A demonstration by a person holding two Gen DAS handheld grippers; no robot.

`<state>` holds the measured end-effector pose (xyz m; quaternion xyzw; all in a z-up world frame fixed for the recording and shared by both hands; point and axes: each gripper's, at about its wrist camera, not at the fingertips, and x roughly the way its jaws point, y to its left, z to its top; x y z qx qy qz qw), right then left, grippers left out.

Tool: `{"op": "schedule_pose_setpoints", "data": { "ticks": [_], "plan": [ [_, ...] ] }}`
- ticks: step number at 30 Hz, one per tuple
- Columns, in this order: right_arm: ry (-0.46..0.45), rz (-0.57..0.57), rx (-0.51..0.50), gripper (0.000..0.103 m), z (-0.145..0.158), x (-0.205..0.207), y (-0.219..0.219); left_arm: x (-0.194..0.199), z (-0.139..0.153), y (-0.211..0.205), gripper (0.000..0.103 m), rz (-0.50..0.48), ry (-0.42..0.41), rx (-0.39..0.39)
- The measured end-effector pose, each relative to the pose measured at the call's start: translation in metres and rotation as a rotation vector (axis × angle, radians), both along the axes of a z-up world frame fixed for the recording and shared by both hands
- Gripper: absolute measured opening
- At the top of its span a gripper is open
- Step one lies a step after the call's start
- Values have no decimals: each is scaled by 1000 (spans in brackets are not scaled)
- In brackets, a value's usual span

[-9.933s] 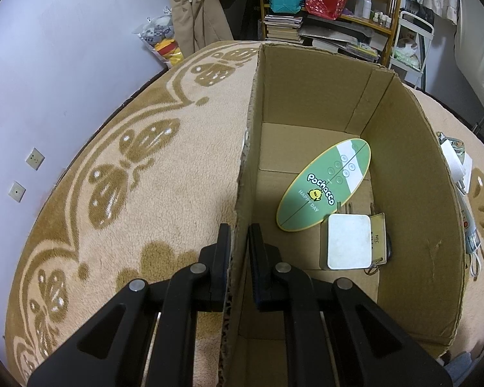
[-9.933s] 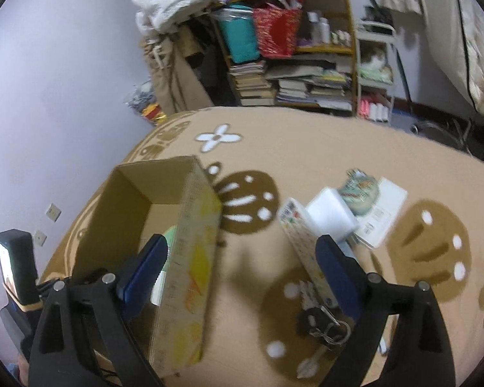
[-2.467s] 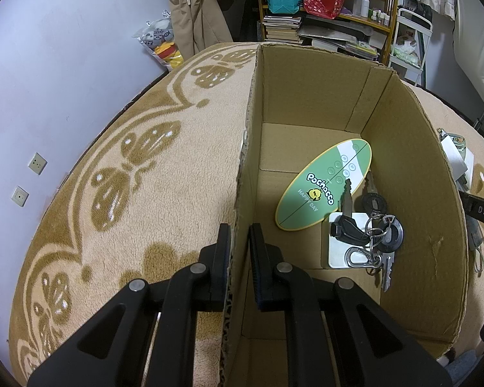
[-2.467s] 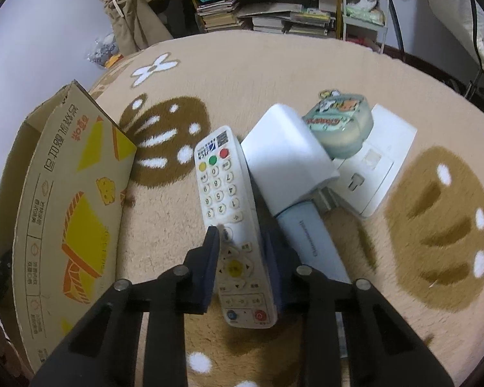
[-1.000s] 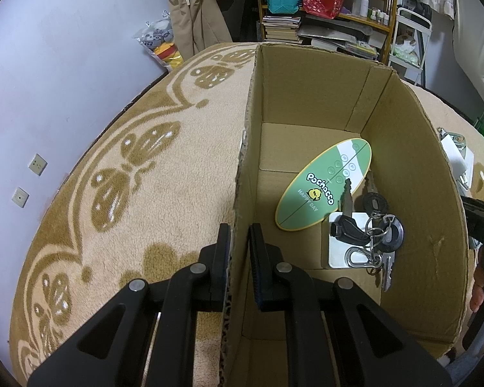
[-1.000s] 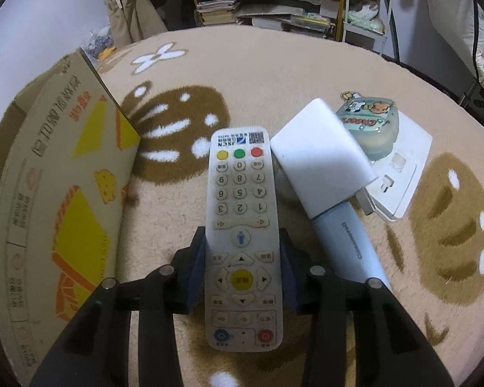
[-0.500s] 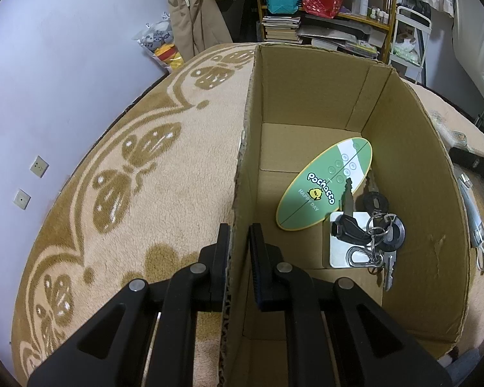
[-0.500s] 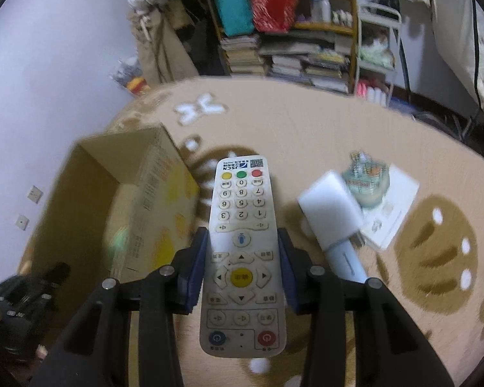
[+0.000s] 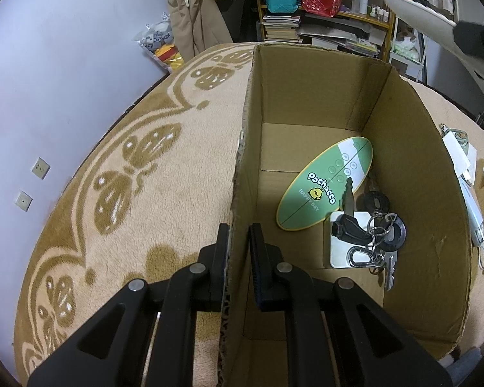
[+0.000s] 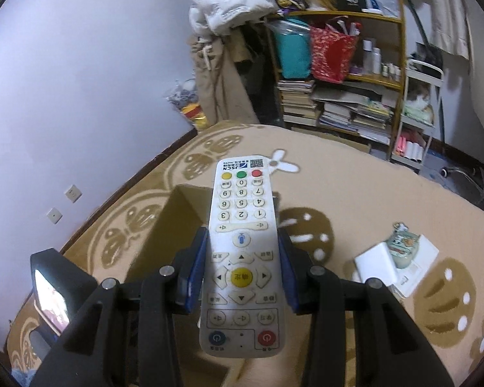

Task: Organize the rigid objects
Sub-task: 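Lift the white remote into the box and release it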

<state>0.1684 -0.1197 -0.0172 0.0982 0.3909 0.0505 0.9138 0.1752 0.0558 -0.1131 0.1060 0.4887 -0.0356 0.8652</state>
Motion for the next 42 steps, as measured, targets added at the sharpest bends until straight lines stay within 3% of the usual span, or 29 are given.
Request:
{"op": "schedule_pose_setpoints", "data": {
  "ticks": [13,26,27,30,42],
  "plan": [
    [100,75,-2,44,-41,6,34,1,0,0,12,5,7,-11],
    [142,88,-9,44,-64,3,42,3,-1,-1,12,3,8,-16],
    [141,90,-10,44,-65,3,42,2,-1,-1,12,3,8,-17],
    [131,90,-9,30,-65,2,41,2,-1,-1,12,2,7,-15],
    [50,77,-44,30,-38,-4,32,3,-2,-1,12,5,13,-16]
  ]
}}
